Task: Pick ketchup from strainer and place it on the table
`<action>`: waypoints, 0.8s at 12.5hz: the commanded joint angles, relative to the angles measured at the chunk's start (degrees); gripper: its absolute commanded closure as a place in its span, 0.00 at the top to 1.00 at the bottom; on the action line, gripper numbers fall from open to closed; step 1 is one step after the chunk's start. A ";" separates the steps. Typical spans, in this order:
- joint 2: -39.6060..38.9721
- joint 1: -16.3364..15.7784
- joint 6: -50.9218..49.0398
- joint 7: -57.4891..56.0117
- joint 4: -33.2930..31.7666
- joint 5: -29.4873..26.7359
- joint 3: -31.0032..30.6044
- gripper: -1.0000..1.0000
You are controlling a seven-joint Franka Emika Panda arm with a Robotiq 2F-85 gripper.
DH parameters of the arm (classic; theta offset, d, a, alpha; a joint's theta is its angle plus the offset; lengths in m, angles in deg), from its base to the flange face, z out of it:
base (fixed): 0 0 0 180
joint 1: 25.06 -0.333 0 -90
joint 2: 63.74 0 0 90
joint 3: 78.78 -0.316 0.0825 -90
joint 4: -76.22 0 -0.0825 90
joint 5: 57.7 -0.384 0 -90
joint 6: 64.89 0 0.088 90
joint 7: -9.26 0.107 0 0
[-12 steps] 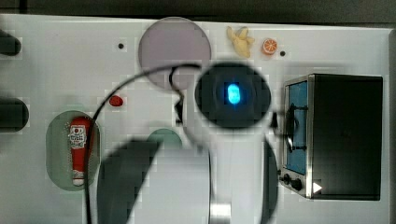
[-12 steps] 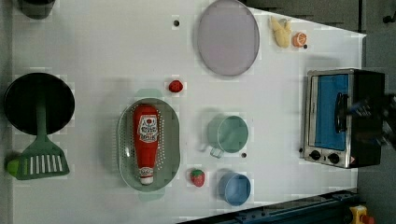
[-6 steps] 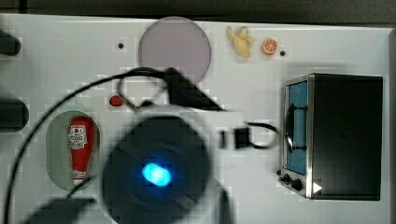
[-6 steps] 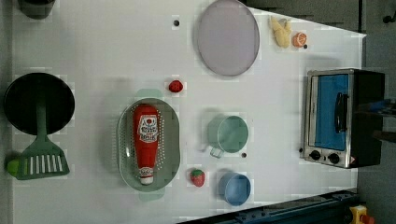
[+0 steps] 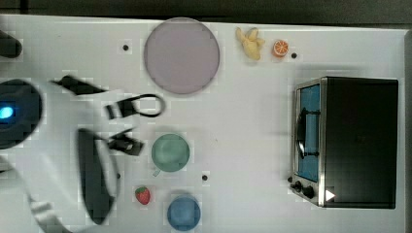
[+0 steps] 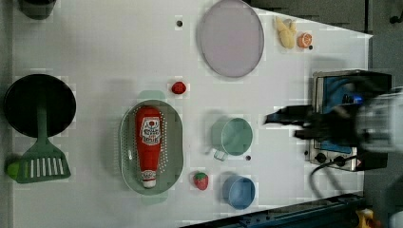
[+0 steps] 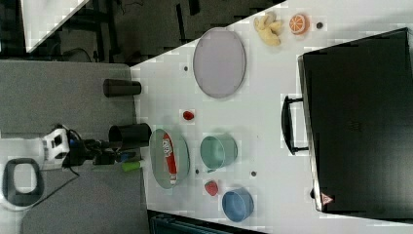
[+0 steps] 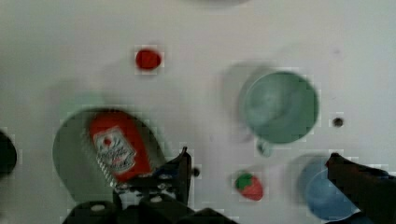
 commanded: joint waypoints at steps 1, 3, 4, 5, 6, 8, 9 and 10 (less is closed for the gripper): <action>0.68 -0.63 5.20 5.03 -0.82 0.00 -6.94 1.00; -2.19 -0.79 10.98 5.03 -3.06 0.10 -11.45 1.00; -3.73 -0.84 14.02 5.03 -4.59 0.29 -13.23 1.00; -5.39 -0.87 17.40 5.10 -6.27 0.50 -14.66 1.00; -7.15 -0.93 21.19 5.12 -8.04 0.69 -15.68 1.00; -10.96 -1.20 29.72 5.18 -11.26 3.15 -16.52 1.00; -12.94 -1.31 33.45 5.74 -12.45 5.62 -16.48 1.00; -15.05 -1.38 36.16 7.67 -13.34 8.44 -16.29 1.00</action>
